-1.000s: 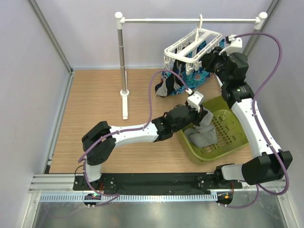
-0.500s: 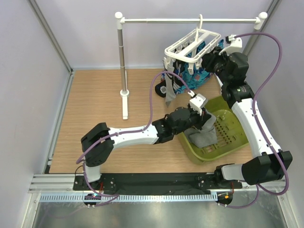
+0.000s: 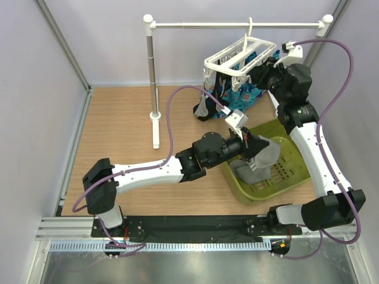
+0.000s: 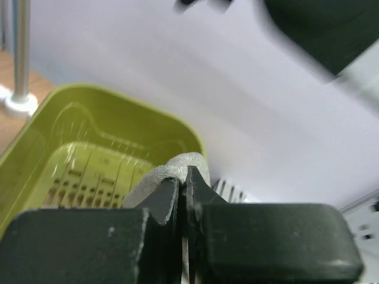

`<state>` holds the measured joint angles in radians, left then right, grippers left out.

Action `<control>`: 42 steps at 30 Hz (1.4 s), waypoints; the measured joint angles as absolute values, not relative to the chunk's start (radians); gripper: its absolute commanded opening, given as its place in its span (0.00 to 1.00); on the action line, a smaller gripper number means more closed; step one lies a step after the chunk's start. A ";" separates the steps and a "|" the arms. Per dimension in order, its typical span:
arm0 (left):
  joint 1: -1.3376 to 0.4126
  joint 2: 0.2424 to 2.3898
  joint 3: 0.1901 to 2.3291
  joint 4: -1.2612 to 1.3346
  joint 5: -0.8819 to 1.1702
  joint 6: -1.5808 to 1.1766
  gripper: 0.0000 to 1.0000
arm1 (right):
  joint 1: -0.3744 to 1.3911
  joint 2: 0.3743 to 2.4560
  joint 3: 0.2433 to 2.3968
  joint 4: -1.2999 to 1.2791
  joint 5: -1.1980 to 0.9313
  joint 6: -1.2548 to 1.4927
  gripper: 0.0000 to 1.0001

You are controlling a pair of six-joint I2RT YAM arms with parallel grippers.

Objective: Remove the socks clipped to the hanger

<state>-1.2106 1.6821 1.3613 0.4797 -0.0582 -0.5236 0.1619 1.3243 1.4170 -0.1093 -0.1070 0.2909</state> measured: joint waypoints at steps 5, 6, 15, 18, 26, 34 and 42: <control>-1.211 1.747 1.324 0.452 -0.089 -0.532 0.14 | 0.162 1.322 1.422 -0.138 -0.108 0.291 0.31; -1.211 1.762 1.324 0.442 -0.090 -0.529 0.24 | 0.162 1.321 1.425 -0.149 -0.107 0.293 0.38; -1.211 1.781 1.327 0.294 -0.116 -0.490 0.74 | 0.162 1.259 1.431 -0.276 -0.065 0.285 0.96; -1.209 1.730 1.344 0.203 -0.142 -0.462 0.87 | 0.162 1.239 1.441 -0.329 -0.057 0.285 1.00; -1.157 1.460 1.368 -0.002 -0.156 -0.429 0.87 | 0.162 1.161 1.489 -0.548 -0.006 0.283 1.00; -1.070 1.308 1.359 -0.061 -0.096 -0.446 0.69 | 0.162 0.982 1.430 -0.630 0.027 0.287 1.00; -1.073 1.451 1.419 -0.163 -0.017 -0.470 0.67 | 0.162 0.955 1.422 -0.698 0.015 0.301 0.98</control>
<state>-1.0733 1.4509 1.4193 -0.1631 -0.0170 -0.4698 0.1616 0.9554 1.4223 -0.6975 0.0151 0.3012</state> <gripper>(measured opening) 0.665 0.994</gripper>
